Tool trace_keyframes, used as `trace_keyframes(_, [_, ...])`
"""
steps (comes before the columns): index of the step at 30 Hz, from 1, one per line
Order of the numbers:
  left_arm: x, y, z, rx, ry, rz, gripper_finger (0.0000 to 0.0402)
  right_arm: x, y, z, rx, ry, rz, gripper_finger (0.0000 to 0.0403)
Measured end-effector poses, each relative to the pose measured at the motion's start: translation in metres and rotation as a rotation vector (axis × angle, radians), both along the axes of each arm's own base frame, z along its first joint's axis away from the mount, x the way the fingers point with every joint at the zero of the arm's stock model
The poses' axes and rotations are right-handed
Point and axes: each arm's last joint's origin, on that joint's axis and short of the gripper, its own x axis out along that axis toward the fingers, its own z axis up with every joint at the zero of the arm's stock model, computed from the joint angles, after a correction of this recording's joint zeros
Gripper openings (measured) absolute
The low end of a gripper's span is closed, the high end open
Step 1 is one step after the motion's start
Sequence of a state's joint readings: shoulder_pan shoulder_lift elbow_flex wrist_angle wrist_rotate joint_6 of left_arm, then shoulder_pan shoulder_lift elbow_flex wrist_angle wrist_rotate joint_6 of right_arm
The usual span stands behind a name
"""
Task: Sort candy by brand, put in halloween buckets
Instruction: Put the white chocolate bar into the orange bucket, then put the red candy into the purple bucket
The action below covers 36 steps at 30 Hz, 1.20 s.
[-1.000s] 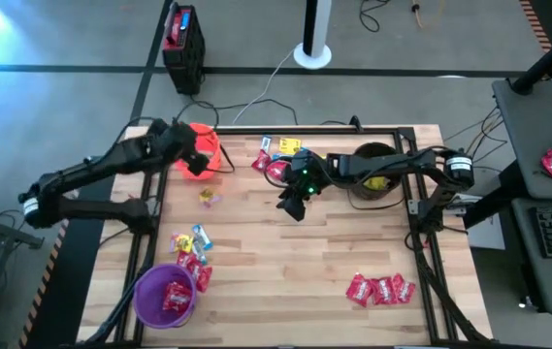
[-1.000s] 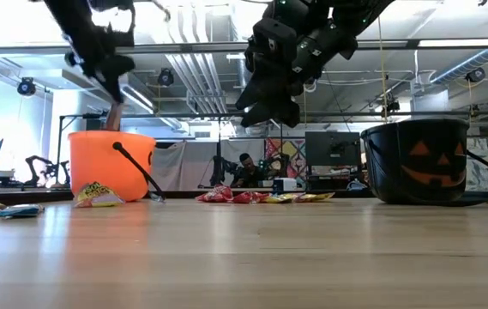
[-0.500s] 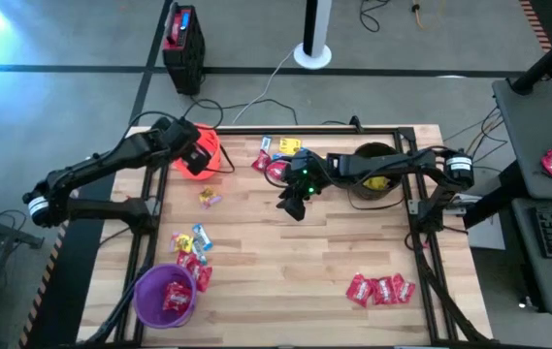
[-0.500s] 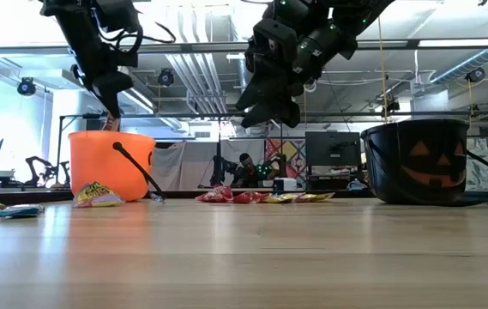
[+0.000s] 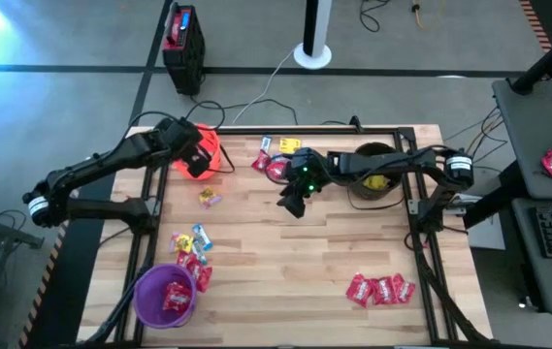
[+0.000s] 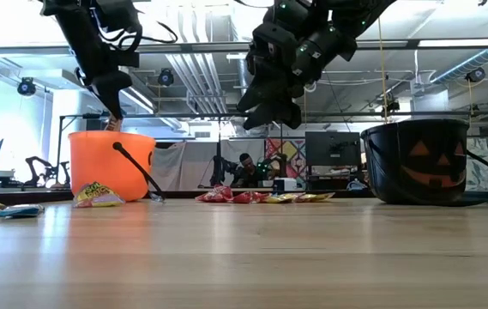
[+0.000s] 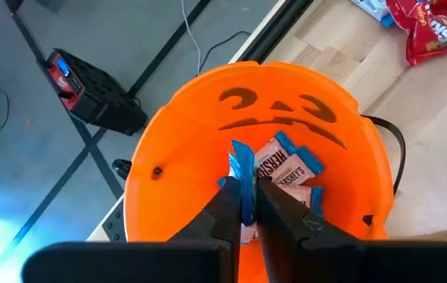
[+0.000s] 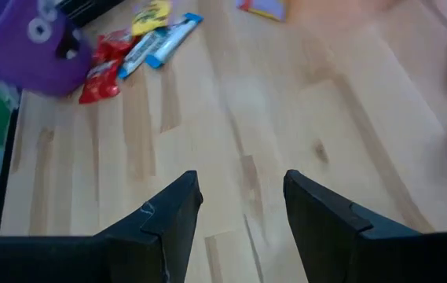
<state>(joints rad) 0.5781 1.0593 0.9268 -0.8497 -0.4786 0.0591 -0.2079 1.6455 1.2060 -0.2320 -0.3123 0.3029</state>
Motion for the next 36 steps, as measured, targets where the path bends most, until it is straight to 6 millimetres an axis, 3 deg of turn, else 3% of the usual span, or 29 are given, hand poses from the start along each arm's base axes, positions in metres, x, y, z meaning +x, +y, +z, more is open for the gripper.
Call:
trace_keyframes(14, [0.001,0.004,0.004,0.098,-0.007,0.088,0.0127,-0.006,-0.003,-0.005,0.04,0.083,-0.031,0.0217])
trace_keyframes(20, [0.003,0.0,0.008,0.101,-0.031,0.06,0.0156,-0.027,0.01,-0.014,0.214,0.355,-0.087,0.0215])
trace_keyframes(24, [0.006,-0.01,0.015,0.117,-0.112,-0.002,0.0159,-0.043,0.042,-0.022,0.312,0.613,-0.089,0.0215])
trace_keyframes(28, [0.011,-0.026,0.028,0.16,-0.226,-0.1,0.016,-0.058,0.081,-0.026,0.295,0.813,-0.036,0.0215])
trace_keyframes(36, [0.018,-0.066,0.053,0.243,-0.422,-0.343,0.016,-0.085,0.178,-0.033,0.155,0.905,0.213,0.0215])
